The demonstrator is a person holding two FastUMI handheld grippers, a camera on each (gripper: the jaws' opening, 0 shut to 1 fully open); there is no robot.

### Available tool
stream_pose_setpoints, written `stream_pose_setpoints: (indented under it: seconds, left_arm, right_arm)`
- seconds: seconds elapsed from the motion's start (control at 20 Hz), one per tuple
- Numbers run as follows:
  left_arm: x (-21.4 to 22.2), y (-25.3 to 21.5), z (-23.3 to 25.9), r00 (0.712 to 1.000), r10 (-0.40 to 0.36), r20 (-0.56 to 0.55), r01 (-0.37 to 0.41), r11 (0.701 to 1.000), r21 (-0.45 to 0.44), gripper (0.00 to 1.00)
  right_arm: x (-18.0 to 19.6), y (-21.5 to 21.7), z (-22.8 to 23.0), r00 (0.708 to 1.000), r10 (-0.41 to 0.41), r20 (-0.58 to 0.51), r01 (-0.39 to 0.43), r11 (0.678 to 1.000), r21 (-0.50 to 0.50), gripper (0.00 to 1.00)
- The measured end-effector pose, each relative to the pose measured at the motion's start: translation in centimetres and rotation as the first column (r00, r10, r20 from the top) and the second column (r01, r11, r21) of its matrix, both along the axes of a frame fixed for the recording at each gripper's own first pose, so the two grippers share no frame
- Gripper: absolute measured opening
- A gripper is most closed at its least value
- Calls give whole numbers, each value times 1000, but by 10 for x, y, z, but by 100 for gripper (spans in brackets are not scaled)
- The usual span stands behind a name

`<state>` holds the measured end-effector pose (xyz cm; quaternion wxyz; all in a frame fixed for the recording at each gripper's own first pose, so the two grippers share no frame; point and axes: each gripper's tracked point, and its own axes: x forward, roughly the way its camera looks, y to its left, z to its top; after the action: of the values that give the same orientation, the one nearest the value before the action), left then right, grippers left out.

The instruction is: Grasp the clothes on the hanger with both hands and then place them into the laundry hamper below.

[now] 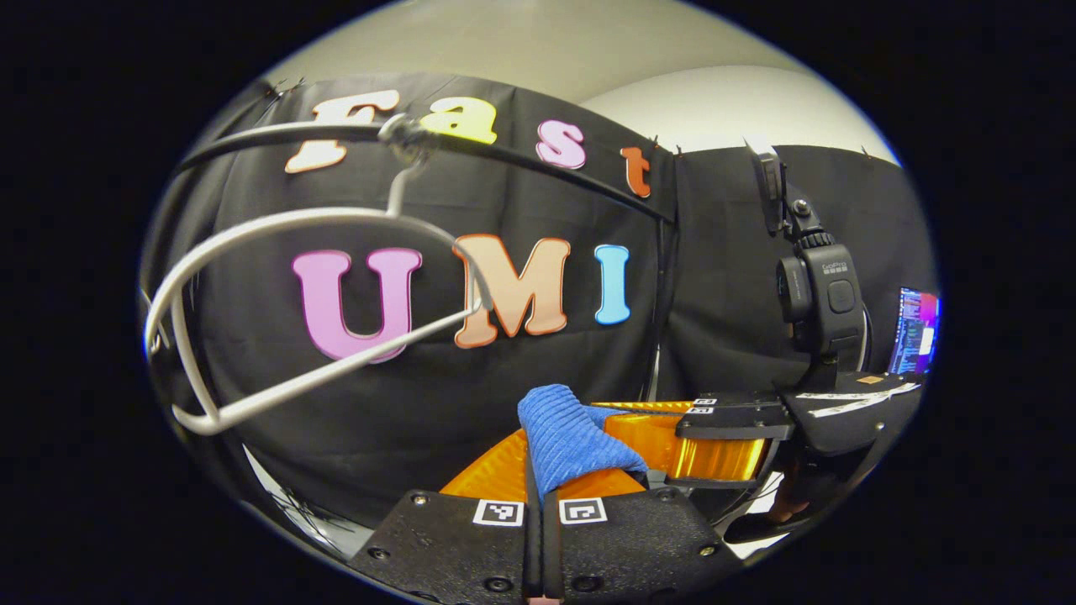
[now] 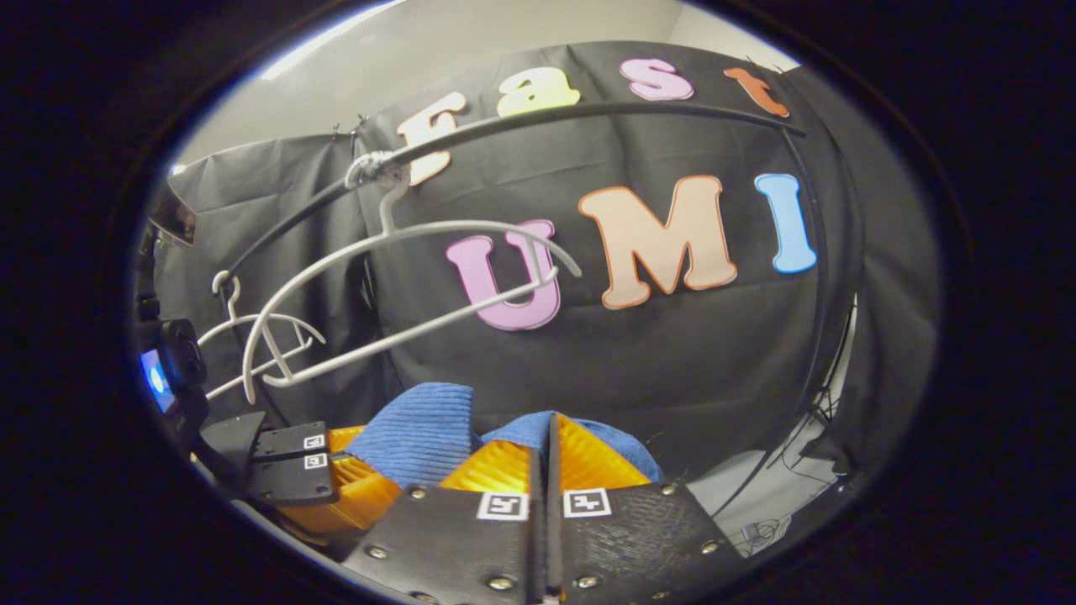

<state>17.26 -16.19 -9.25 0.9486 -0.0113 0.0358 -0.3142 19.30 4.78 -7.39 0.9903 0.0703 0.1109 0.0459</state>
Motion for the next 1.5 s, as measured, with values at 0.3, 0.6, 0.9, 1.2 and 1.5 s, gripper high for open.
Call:
stream_pose_setpoints:
  seconds: [0.3,0.6,0.9,1.2,1.5]
  left_arm:
    - [26,4,43,989,145,13,-145,988,-50,1]
    - [43,22,3,958,284,-49,-286,958,-33,1]
    - [47,14,-79,946,283,-160,-274,959,74,2]
    - [48,10,-162,918,269,-290,-226,959,173,1]
    - [38,16,-272,842,255,-476,-129,951,282,2]
  right_arm:
    - [13,-22,51,995,-52,87,51,999,7,1]
    - [23,-35,2,995,-95,-6,95,994,-47,1]
    - [22,-36,-79,986,-50,-158,45,998,-32,1]
    - [23,-35,-159,944,-1,-331,5,1000,13,1]
    - [24,-46,-229,889,-15,-458,14,1000,-6,1]
